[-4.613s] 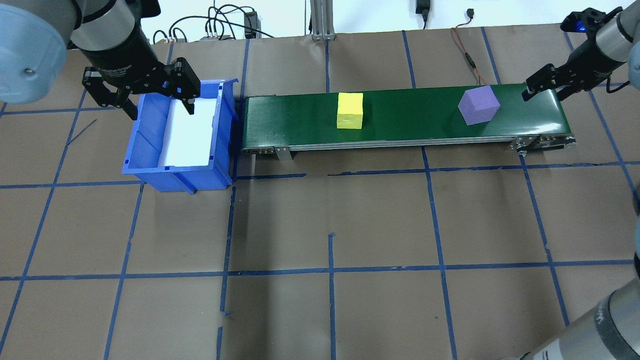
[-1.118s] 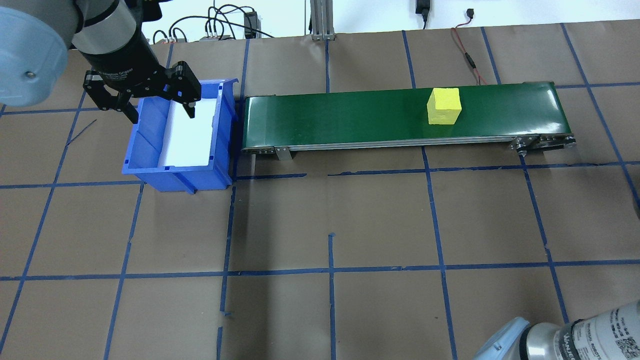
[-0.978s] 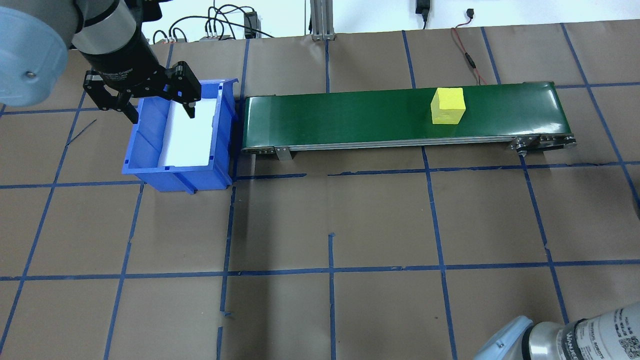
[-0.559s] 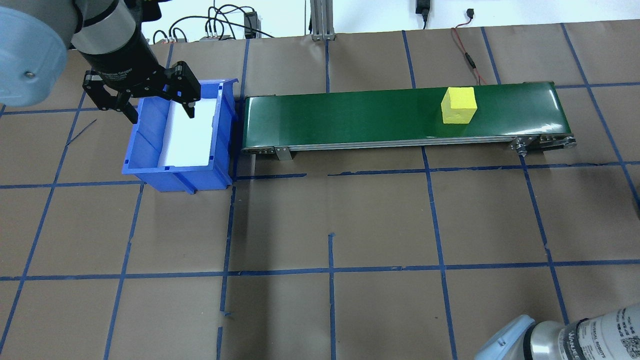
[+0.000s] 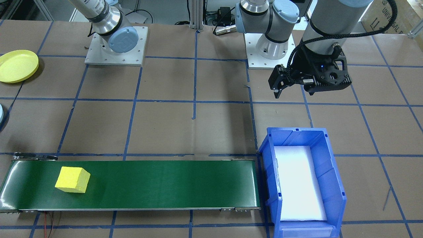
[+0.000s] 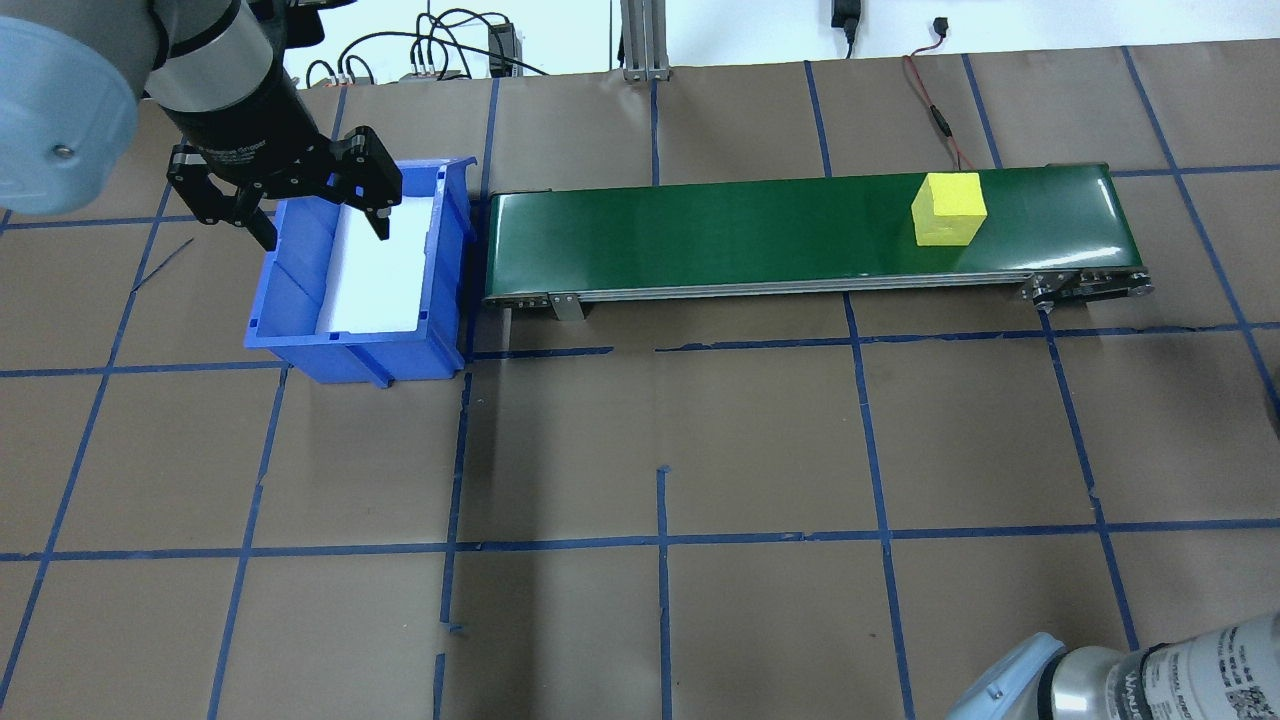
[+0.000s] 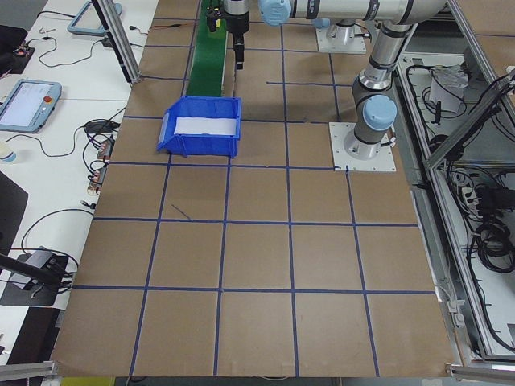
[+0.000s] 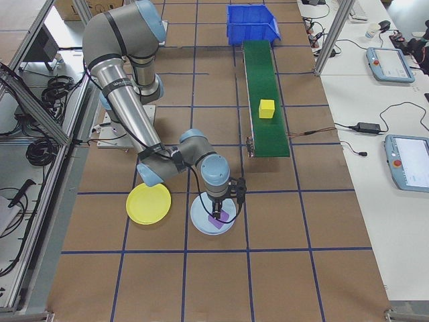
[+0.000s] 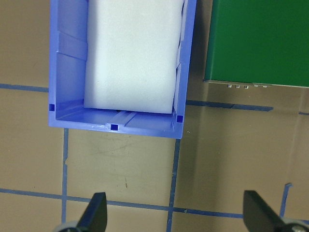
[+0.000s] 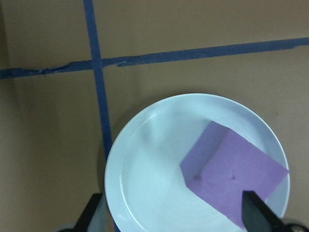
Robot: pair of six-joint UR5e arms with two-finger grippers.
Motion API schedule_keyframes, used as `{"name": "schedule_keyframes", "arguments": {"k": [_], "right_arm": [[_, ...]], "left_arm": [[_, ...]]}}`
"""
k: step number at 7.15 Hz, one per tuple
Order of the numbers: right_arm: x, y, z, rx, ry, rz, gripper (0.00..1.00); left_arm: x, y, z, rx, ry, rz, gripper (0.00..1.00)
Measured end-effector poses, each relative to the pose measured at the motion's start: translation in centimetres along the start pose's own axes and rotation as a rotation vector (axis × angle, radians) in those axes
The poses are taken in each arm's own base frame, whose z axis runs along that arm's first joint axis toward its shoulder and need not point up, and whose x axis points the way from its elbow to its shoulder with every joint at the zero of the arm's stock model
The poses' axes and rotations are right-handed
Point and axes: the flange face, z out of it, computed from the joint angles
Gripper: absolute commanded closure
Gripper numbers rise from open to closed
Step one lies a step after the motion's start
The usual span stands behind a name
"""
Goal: Move block left to right into plate
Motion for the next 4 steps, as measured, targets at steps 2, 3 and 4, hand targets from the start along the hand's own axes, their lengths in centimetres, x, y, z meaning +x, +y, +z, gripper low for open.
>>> {"name": "schedule_keyframes", "arguments": {"k": [2, 3, 4], "right_arm": [[-6.7, -5.2, -3.2, 0.042, 0.032, 0.010, 0.00], [-10.5, -8.0, -4.3, 0.074, 0.026, 0.014, 0.00], [-14.1, -10.1, -4.7, 0.108, -0.008, 0.018, 0.00]], "left_arm": [[0.0, 0.0, 0.0, -0.001, 0.000, 0.000, 0.00], [0.0, 0.0, 0.0, -0.001, 0.001, -0.001, 0.00], [0.0, 0.0, 0.0, 0.000, 0.001, 0.000, 0.00]]}}
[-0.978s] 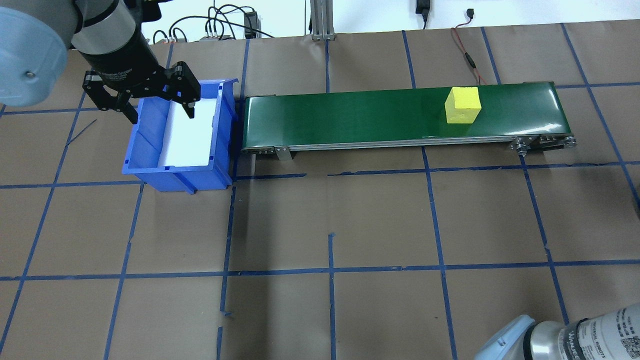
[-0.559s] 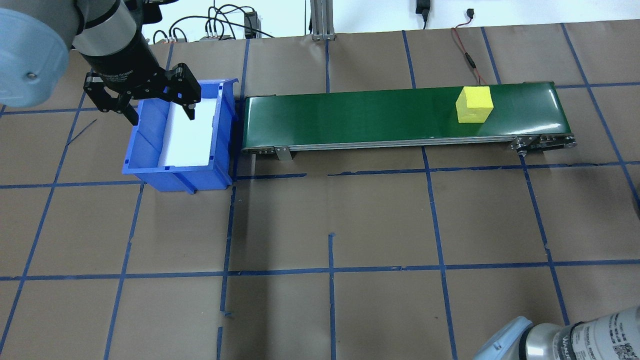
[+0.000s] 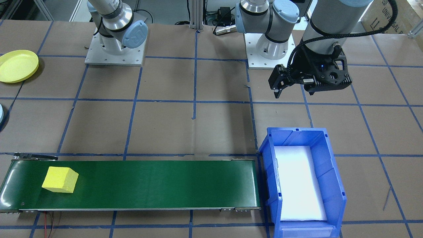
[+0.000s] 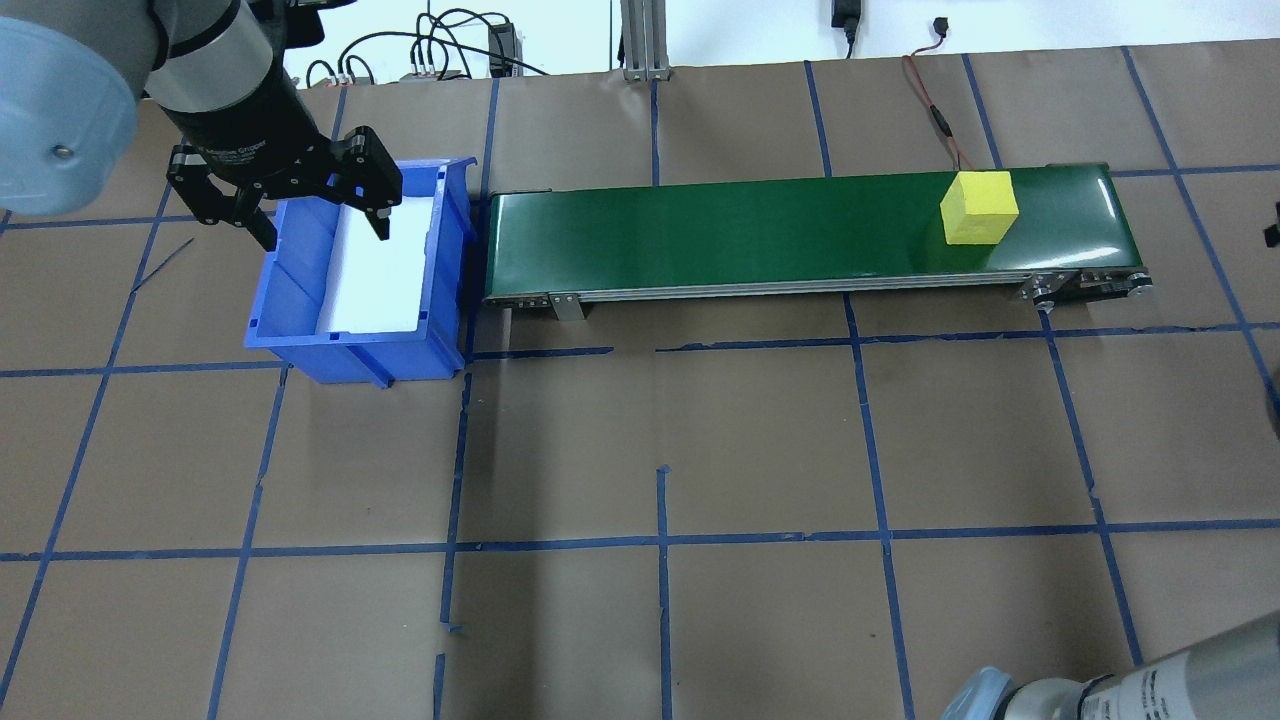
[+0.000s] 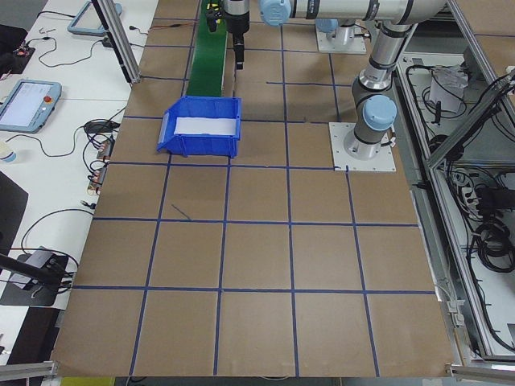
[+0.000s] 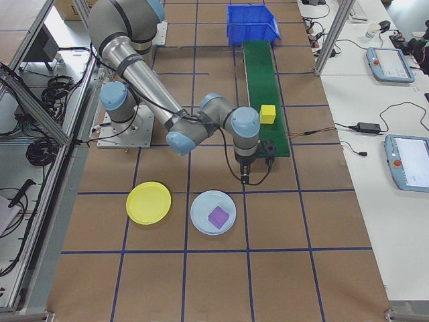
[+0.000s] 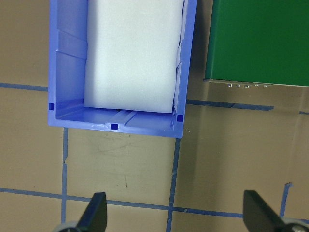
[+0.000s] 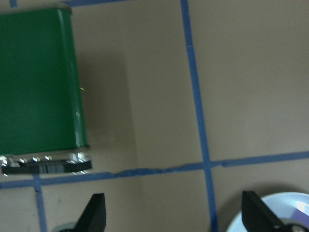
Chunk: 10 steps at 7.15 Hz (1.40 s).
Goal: Move block left to right into plate
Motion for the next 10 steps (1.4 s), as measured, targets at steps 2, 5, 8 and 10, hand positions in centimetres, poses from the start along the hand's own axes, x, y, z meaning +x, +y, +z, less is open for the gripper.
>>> {"name": "schedule_keyframes", "arguments": {"k": [2, 5, 8, 10], "right_arm": [[-5.4, -2.3, 0.5, 0.037, -0.082, 0.036, 0.00], [-8.1, -4.6, 2.1, 0.084, -0.236, 0.118, 0.00], [-11.2, -5.9, 4.0, 0.078, -0.298, 0.176, 0.00], [-12.4, -6.5, 6.4, 0.070, -0.316, 0.177, 0.04]], "left_arm": [[0.0, 0.0, 0.0, 0.000, 0.001, -0.001, 0.00], [0.1, 0.0, 0.0, -0.001, 0.001, -0.001, 0.00], [0.2, 0.0, 0.0, 0.001, 0.001, -0.006, 0.00], [0.1, 0.0, 0.2, -0.004, 0.000, -0.007, 0.00]]}}
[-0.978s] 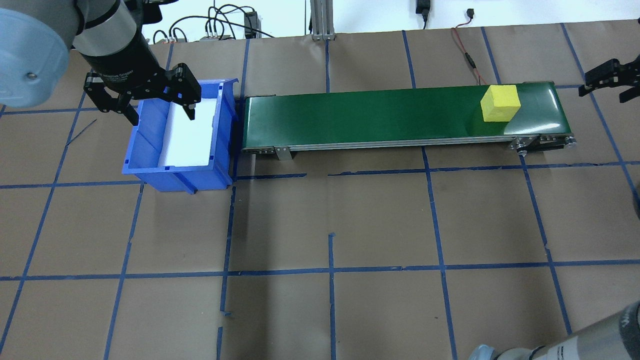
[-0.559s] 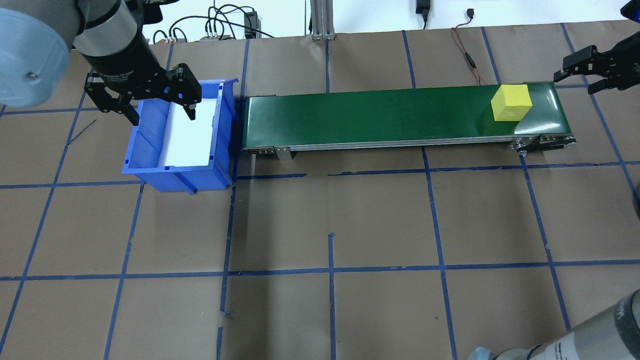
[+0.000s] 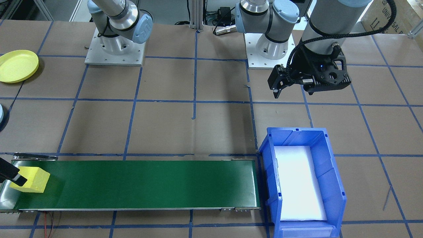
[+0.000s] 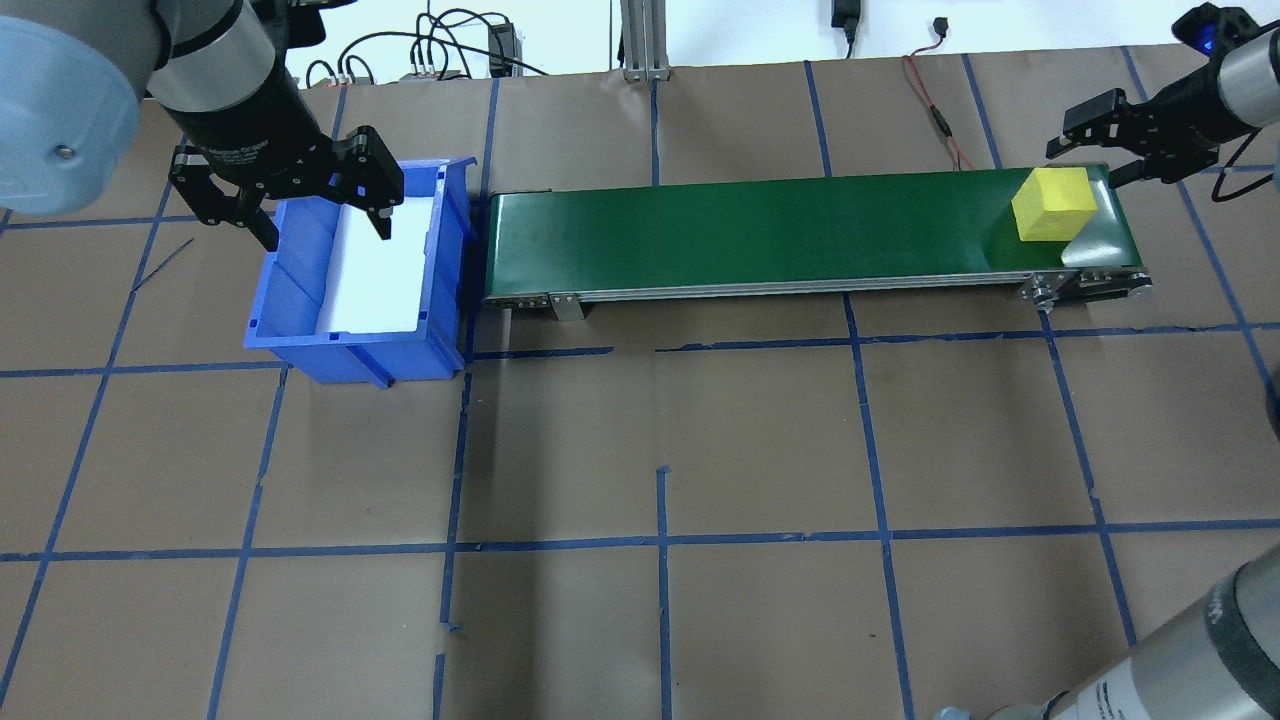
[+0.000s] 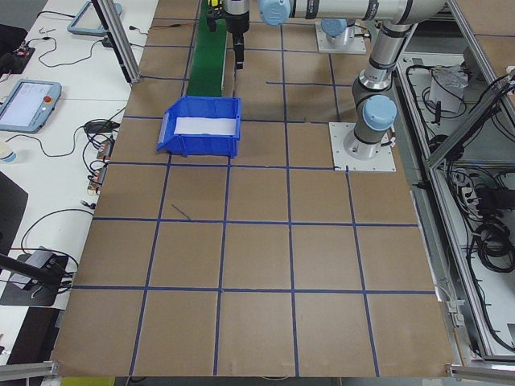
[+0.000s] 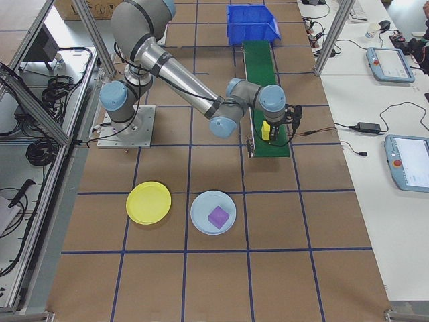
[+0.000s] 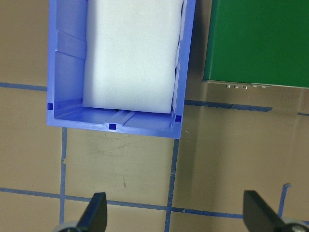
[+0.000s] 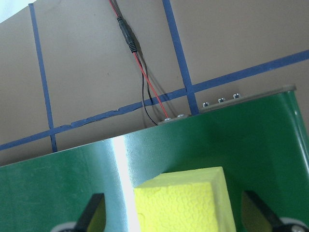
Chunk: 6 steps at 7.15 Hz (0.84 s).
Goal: Move block left to right into plate
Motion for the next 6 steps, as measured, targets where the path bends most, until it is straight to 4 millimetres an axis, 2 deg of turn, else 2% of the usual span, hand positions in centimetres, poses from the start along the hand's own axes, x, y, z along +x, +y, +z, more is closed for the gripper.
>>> {"name": "schedule_keyframes", "arguments": {"k": [1, 3, 4, 6], "right_arm": [[0.2, 0.0, 0.9, -0.004, 0.000, -0.001, 0.19], [1.2, -0.3, 2.3, 0.005, 0.042, -0.017, 0.65], [1.7, -0.2, 2.5, -0.001, 0.087, -0.026, 0.70], [2.0, 0.0, 0.8, -0.008, 0.193, -0.083, 0.72]], "left_arm": [[0.0, 0.0, 0.4, -0.005, 0.000, -0.004, 0.00], [-0.1, 0.0, 0.9, -0.012, 0.000, -0.005, 0.00], [-0.1, 0.0, 1.0, -0.013, 0.000, -0.005, 0.00], [-0.1, 0.0, 1.1, -0.014, -0.001, -0.005, 0.00]]}}
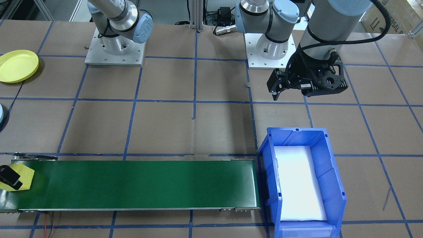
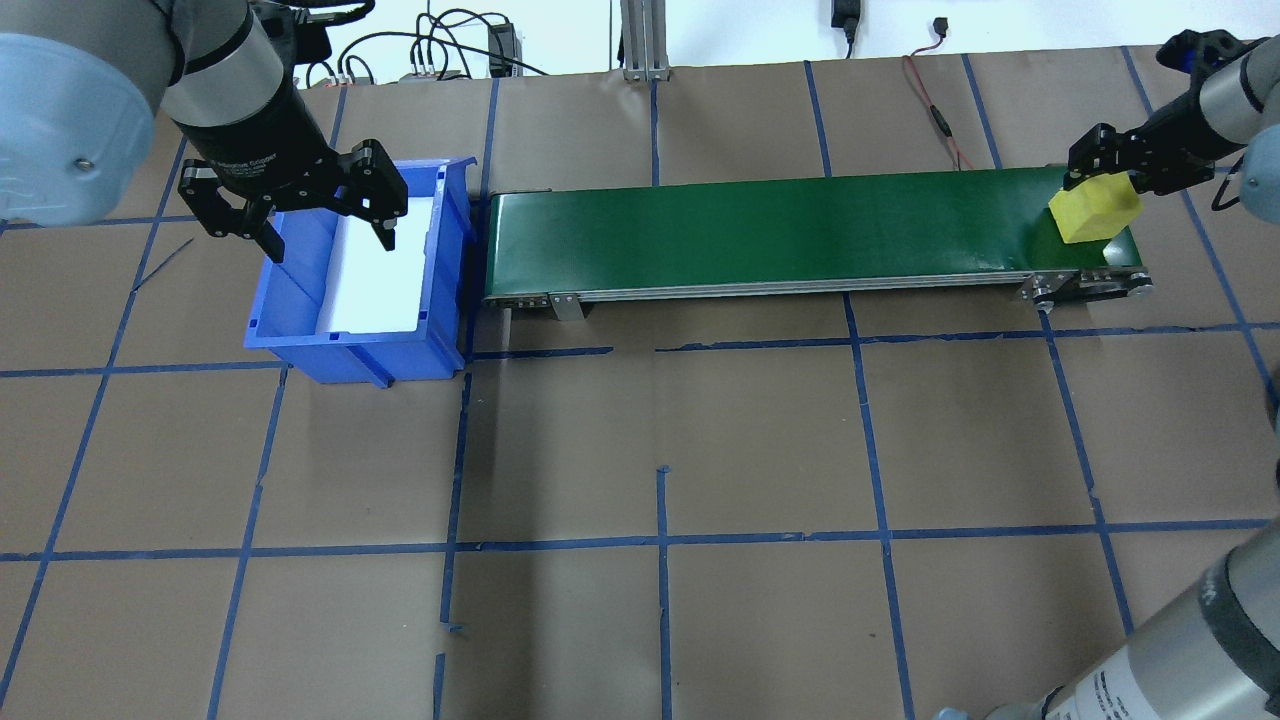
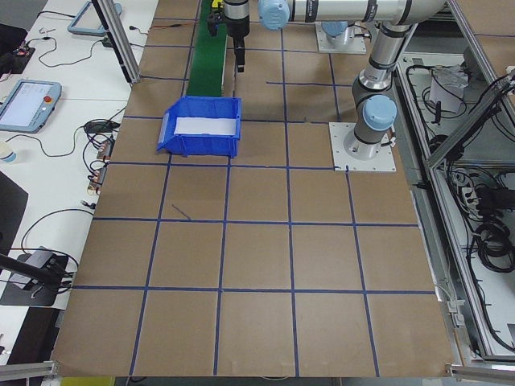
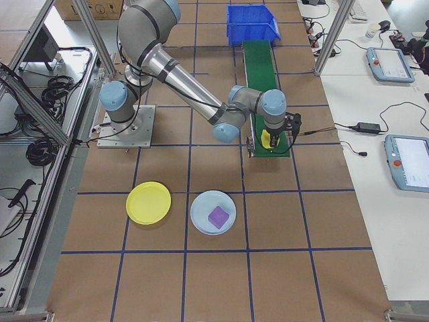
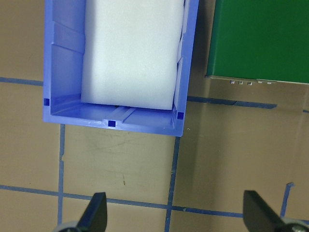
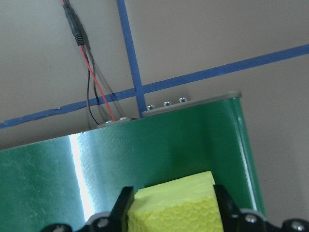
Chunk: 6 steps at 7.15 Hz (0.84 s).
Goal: Move block left to right into plate
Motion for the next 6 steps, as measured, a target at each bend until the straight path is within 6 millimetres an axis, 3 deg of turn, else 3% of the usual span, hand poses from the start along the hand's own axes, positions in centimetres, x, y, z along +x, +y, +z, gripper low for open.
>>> {"name": "schedule_keyframes", "arguments": {"k": [2, 4, 6], "right_arm": [[0.7, 1.4, -2.9, -0.025, 0.128, -0.130, 0.73], [2.6, 5.2, -8.2, -0.057, 0.164, -0.166, 0.74], [9.6, 11.9, -11.1, -0.106, 0.161, -0.144, 0.76]], "left_arm": [[0.0, 0.0, 0.0, 0.000, 0.001, 0.000, 0.00], [0.0, 0.0, 0.0, 0.000, 0.001, 0.000, 0.00], [0.0, 0.0, 0.1, -0.002, 0.000, -0.001, 0.00]]}}
